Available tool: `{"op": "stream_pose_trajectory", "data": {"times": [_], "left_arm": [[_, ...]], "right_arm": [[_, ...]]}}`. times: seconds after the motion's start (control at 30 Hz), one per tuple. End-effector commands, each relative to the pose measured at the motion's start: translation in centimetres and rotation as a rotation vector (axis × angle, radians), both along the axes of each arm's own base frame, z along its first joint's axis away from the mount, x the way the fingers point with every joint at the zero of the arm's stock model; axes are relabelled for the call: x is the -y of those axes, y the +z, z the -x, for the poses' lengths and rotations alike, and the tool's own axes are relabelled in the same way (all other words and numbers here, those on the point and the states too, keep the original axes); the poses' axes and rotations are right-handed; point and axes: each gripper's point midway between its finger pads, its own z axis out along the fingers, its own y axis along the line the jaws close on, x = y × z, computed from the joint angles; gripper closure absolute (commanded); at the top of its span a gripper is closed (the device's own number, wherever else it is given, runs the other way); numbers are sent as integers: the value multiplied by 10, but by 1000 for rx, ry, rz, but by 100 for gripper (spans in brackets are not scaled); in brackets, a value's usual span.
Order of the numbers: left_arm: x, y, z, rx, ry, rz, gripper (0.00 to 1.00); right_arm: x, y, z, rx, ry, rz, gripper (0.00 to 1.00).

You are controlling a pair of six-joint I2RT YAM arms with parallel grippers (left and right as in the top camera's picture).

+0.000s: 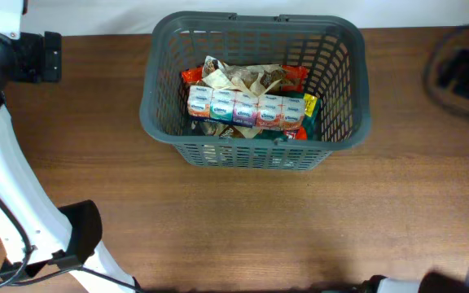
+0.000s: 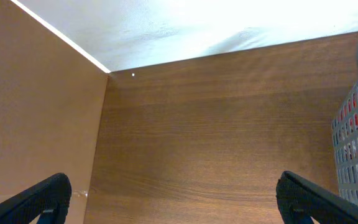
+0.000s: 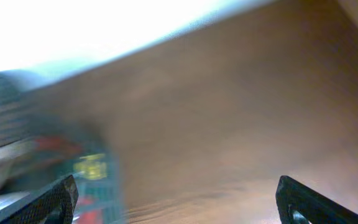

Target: Pack container

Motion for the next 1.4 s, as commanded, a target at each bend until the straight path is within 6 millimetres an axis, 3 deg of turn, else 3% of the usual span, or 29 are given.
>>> {"op": "stream_pose_trajectory", "data": {"times": [0.0, 0.07, 0.13, 0.33, 0.43, 0.53, 0.67, 0.7, 0.8, 0.87, 0.93, 1.37], "left_arm": [[-1, 0, 1, 5, 13, 14, 1], [-1, 0, 1, 5, 13, 15, 1], [-1, 0, 1, 4, 13, 15, 1], [-1, 0, 1, 5, 13, 14, 1], [-1, 0, 1, 5, 13, 14, 1], [-1, 0, 1, 5, 13, 14, 1], [-1, 0, 1, 5, 13, 15, 1], [-1, 0, 1, 5, 13, 14, 1], [-1, 0, 1, 5, 13, 14, 1], [-1, 0, 1, 5, 13, 15, 1], [-1, 0, 1, 5, 13, 15, 1], [-1, 0, 1, 5, 13, 15, 1]], "right_arm": [[-75, 49, 21, 133, 178, 30, 1], [-104, 68, 36, 189, 239, 70, 1], [-108, 88, 45, 257, 218, 134, 1], [-106, 146, 67, 571, 158, 202, 1], [-100, 148, 83, 713, 114, 225, 1], [-89, 116, 101, 746, 49, 250, 1], [-80, 36, 125, 685, 17, 261, 1], [-75, -1, 134, 650, 5, 266, 1], [-75, -52, 144, 611, 6, 265, 1], [-75, -77, 149, 600, 8, 264, 1], [-77, -99, 152, 595, 16, 261, 1], [-79, -168, 152, 544, 29, 257, 1]]}}
